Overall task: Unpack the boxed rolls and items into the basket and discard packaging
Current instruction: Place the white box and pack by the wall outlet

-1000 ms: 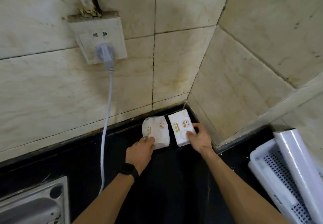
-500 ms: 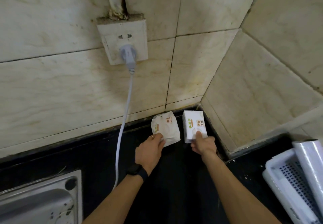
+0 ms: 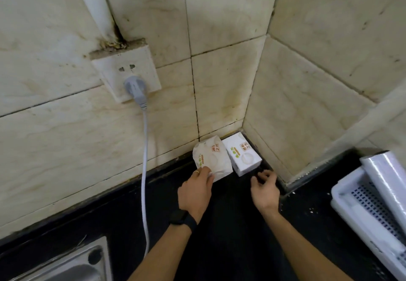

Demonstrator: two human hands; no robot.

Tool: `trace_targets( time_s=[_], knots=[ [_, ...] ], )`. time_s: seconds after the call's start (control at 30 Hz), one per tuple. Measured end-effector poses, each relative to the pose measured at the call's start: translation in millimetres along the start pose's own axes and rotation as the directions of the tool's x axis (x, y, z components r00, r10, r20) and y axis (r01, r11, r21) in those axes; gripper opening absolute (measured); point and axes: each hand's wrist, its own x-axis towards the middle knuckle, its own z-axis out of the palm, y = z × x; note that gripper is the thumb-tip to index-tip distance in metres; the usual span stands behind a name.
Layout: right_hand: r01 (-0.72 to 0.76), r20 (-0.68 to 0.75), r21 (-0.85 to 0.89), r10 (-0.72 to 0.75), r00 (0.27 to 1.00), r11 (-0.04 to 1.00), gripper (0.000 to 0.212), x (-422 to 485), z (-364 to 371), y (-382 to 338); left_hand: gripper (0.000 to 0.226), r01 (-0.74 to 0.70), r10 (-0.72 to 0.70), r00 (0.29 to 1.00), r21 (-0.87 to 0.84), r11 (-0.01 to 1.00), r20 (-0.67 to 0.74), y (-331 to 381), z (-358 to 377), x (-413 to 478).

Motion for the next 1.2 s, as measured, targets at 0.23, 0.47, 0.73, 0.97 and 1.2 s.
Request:
trace_targets(
  time_s=[0.23,0.47,0.73,0.97,1.2],
  knots=[
    [0.329,0.149,-0.62,-0.305,0.941,0.713,0.064,-48.6,-44.6,97.3,0.031,-0.144,0.146,0.989,0.049,0.988,-0.034,43.6,-2.3,17.7],
    [0.248,0.268,-0.771,-0.055,0.962,0.587,0.078,-73.2,-66.4,151.2,0.031,-0.132,0.137,0.99,0.136,0.982,-0.025,86.8,28.3,47.9],
    [0.246,0.36,-0.761,0.076,0.93,0.601,0.076,-66.9,-73.3,141.5,0.029,-0.163,0.159,0.987,0.231,0.959,0.036,106.1,46.8,50.1],
    [0.243,0.376,-0.755,0.098,0.921,0.609,0.077,-66.7,-75.5,136.6,0.024,-0.159,0.153,0.987,0.255,0.954,0.042,100.3,45.6,43.7],
    [0.239,0.365,-0.756,0.09,0.927,0.61,0.078,-67.5,-75.4,139.8,0.048,-0.22,0.22,0.975,0.208,0.953,0.024,94.0,39.3,39.8]
  ],
)
